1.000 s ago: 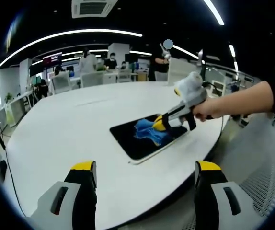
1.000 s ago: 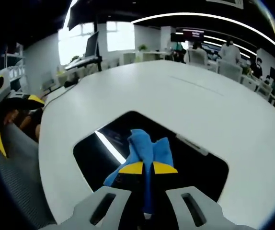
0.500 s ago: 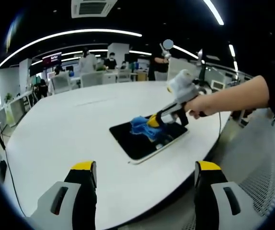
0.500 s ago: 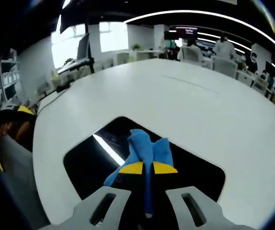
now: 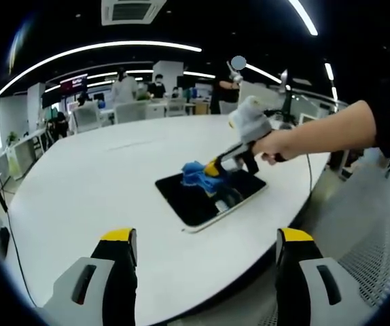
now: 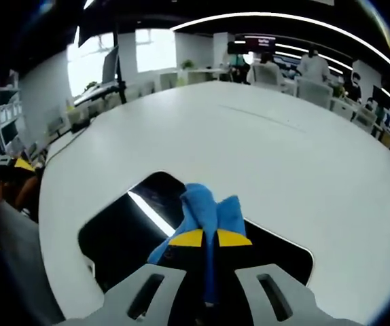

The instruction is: Wipe the mirror surface with the cleaning cloth until all visible marks leave the cleaned area.

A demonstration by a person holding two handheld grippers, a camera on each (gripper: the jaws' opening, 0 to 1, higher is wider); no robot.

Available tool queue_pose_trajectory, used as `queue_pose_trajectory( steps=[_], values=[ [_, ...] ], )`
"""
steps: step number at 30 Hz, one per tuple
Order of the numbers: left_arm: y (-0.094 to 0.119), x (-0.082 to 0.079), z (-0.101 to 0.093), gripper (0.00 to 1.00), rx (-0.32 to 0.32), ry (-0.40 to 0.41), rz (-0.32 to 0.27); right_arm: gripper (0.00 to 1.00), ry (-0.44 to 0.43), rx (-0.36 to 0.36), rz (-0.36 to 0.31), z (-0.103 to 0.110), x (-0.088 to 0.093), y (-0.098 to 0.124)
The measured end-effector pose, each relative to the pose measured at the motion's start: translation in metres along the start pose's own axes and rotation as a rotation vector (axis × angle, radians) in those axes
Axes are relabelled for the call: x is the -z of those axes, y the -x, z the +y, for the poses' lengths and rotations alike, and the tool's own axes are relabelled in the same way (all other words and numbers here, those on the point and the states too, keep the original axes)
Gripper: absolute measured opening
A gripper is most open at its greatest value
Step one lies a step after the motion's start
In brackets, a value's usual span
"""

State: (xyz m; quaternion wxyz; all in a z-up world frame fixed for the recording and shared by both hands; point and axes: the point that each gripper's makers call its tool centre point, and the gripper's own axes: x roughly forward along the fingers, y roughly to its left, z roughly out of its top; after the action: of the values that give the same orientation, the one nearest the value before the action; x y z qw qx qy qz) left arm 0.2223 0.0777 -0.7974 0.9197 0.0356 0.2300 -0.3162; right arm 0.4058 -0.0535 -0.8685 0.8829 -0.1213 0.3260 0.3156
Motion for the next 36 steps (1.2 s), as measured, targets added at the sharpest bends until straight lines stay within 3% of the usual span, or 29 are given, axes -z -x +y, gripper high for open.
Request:
queue_pose_trajectory(
  steps=[16,36],
  values=[
    [0.000,0.002,0.000,0.84,0.004,0.000,0.012,0.00,-0.006,0.036,0.042,-0.011,-0.008,-0.010],
    [0.000,0.002,-0.001,0.84,0.007,0.001,0.015,0.00,-0.059,0.050,0.044,-0.021,-0.008,-0.015]
  ],
)
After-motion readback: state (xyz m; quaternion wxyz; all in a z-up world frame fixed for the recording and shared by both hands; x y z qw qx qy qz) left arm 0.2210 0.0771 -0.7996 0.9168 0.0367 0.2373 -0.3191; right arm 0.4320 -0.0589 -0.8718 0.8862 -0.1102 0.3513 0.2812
